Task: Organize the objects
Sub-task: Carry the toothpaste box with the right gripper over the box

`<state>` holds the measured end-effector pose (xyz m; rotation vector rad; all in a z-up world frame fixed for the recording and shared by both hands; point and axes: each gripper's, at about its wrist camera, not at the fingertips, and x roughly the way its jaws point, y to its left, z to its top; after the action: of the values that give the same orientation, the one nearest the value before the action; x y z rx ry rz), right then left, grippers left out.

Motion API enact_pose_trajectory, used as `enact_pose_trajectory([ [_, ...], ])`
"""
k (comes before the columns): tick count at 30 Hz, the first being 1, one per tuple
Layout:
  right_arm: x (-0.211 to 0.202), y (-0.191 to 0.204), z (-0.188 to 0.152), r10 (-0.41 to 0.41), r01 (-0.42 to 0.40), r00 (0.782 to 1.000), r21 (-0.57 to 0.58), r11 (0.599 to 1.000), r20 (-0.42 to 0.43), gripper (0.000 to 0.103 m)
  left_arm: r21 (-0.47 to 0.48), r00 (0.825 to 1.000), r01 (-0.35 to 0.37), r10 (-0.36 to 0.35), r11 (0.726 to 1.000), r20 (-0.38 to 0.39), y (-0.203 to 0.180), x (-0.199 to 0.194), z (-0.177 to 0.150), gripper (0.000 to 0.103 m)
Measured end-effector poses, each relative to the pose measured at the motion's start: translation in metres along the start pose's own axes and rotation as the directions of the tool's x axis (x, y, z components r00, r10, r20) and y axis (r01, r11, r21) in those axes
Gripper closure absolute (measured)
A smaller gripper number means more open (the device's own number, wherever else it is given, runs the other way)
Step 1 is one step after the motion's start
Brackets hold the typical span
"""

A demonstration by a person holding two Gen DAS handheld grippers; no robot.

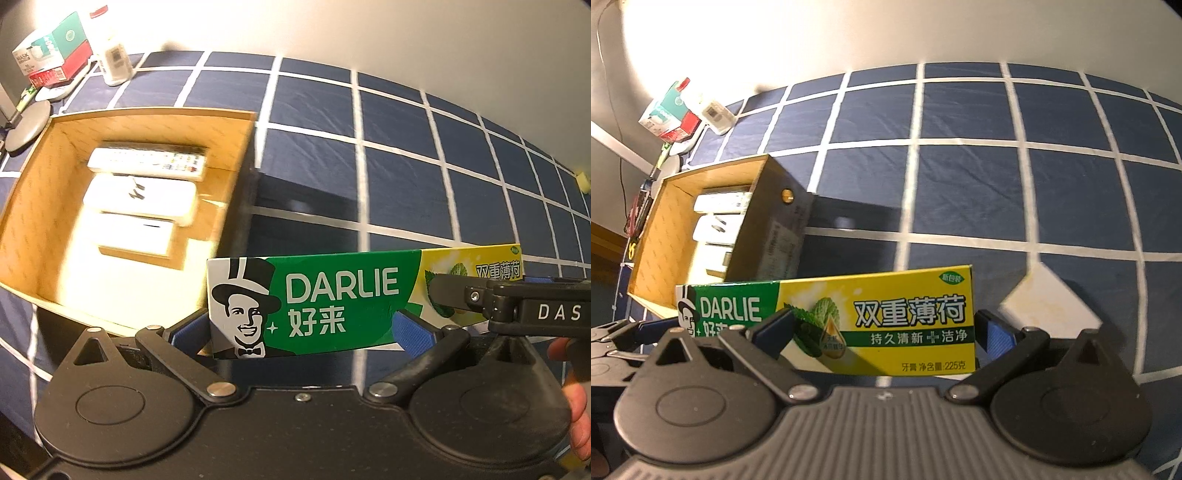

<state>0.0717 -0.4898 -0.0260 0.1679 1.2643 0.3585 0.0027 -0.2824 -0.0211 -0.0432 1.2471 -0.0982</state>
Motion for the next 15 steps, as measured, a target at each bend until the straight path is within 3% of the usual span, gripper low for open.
enact_pose_trajectory([
  [15,0.041,0.137,-0.002,-0.014,0.011,1.000,0.092,0.996,0.026,0.000,0.089,1.000,0.008,-0.007,0.996,-0.018,0.136,-0.014,0.029,0.000],
])
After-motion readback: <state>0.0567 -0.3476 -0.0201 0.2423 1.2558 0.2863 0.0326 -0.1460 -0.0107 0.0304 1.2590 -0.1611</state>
